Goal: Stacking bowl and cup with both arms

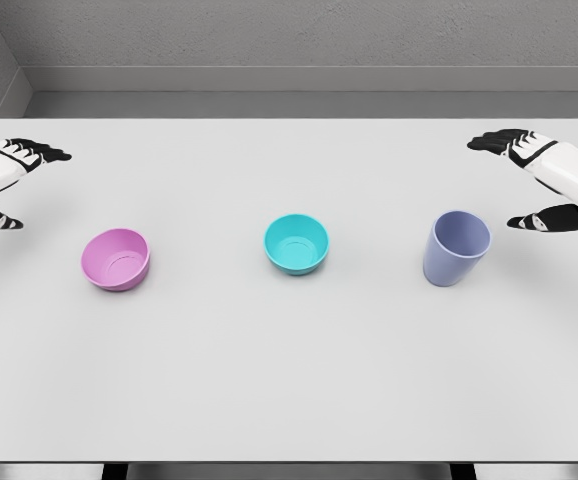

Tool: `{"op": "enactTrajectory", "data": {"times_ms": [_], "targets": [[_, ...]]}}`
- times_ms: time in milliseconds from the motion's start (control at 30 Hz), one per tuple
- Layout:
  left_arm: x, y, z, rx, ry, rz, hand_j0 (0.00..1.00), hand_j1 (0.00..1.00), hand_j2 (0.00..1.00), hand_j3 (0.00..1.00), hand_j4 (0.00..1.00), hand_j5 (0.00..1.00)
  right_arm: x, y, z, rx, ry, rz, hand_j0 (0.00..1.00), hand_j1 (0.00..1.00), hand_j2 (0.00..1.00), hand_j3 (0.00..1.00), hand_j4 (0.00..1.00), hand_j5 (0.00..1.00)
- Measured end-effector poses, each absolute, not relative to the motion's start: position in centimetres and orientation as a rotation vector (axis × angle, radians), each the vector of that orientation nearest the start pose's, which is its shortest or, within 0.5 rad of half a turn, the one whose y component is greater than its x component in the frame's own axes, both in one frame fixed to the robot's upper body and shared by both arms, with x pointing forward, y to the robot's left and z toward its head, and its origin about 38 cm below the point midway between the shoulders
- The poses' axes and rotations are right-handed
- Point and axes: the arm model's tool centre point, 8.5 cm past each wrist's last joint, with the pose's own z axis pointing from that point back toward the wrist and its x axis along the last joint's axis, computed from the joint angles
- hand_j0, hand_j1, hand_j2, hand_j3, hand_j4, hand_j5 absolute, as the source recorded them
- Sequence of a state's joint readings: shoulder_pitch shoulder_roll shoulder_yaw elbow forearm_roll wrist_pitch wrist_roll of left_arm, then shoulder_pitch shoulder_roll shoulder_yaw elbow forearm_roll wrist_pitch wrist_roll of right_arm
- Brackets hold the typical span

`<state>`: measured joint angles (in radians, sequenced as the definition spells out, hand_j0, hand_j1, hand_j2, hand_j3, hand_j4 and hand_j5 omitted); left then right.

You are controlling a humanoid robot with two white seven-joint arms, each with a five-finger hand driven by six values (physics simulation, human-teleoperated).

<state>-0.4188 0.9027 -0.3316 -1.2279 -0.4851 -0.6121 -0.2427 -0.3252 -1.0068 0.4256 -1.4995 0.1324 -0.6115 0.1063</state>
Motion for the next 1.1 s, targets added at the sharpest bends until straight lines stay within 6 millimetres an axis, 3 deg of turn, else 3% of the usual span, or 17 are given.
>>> {"op": "enactTrajectory", "data": {"times_ms": [300,633,833,1100], "targets": [[42.1,43.6,19.4,0.690,-1.372,-1.718,1.00,1.00,1.00,1.00,1.00,1.00,38.8,-38.3,22.7,-0.448,-1.763,1.540,1.00,1.00,1.00,1.00,1.00,1.00],[41.4,39.9,18.1,0.473,-1.213,-1.924,1.00,1.00,1.00,1.00,1.00,1.00,38.8,-38.2,23.1,-0.452,-1.774,1.538,1.00,1.00,1.00,1.00,1.00,1.00],[41.7,39.0,19.1,0.448,-1.239,-1.932,1.00,1.00,1.00,1.00,1.00,1.00,38.8,-38.1,23.0,-0.448,-1.773,1.541,1.00,1.00,1.00,1.00,1.00,1.00],[41.7,36.7,17.5,0.378,-1.289,-1.921,1.00,1.00,1.00,1.00,1.00,1.00,38.6,-37.7,23.1,-0.438,-1.778,1.553,1.00,1.00,1.00,1.00,1.00,1.00]]}}
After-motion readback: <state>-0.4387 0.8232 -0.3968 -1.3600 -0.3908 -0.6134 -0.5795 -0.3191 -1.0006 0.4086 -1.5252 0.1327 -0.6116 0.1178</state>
